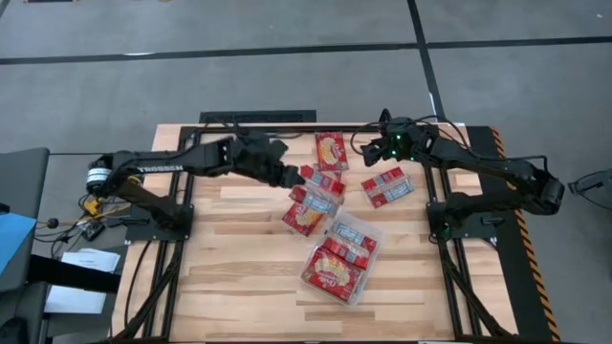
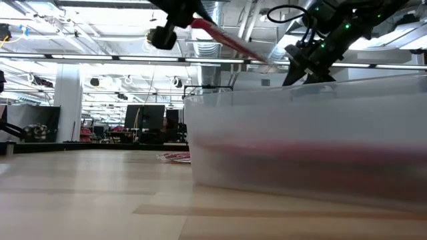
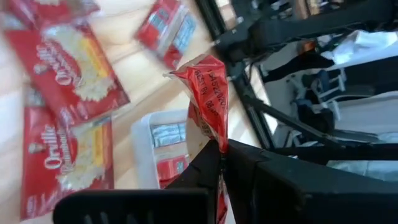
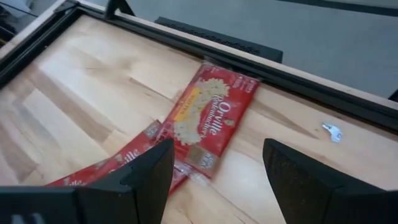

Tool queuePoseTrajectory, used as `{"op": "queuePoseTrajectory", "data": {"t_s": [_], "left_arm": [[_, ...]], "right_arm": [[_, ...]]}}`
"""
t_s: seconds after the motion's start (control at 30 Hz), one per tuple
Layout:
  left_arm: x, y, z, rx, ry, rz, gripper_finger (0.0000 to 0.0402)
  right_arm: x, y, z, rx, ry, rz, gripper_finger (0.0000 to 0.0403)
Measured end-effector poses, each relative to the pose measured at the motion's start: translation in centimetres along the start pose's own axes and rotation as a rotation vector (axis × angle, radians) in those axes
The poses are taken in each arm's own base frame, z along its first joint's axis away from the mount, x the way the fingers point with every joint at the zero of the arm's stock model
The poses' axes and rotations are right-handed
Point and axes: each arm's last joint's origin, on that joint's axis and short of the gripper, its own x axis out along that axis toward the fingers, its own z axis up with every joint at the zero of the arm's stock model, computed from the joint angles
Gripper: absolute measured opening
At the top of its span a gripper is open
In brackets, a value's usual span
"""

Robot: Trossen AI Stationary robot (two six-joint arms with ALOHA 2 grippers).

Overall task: Sort popcorn bags into baskets
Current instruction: Put the red popcorn bag into the transparent bin

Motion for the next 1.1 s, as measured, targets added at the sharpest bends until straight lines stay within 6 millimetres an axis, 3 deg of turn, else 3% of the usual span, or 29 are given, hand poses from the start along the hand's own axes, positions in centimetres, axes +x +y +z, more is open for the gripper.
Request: {"op": "queuePoseTrajectory", "data": {"t_s": [0.33, 0.7, 1.1], "left_arm": [[6.4, 0.9, -2.3, -0.021, 0.13, -0.07, 0.0], [11.7, 3.1, -4.3, -0.02, 0.228, -0.094, 0.0], [13.9, 3.7, -6.1, -0.061, 0.187, -0.063, 0.0]], "right_arm": [[0.0, -1.0, -0.1, -0.023, 0.033, -0.04, 0.027], [0.0, -1.0, -0.1, -0.005, 0.037, -0.044, 0.027], [0.0, -1.1, -0.1, -0.006, 0.038, -0.047, 0.027]]}}
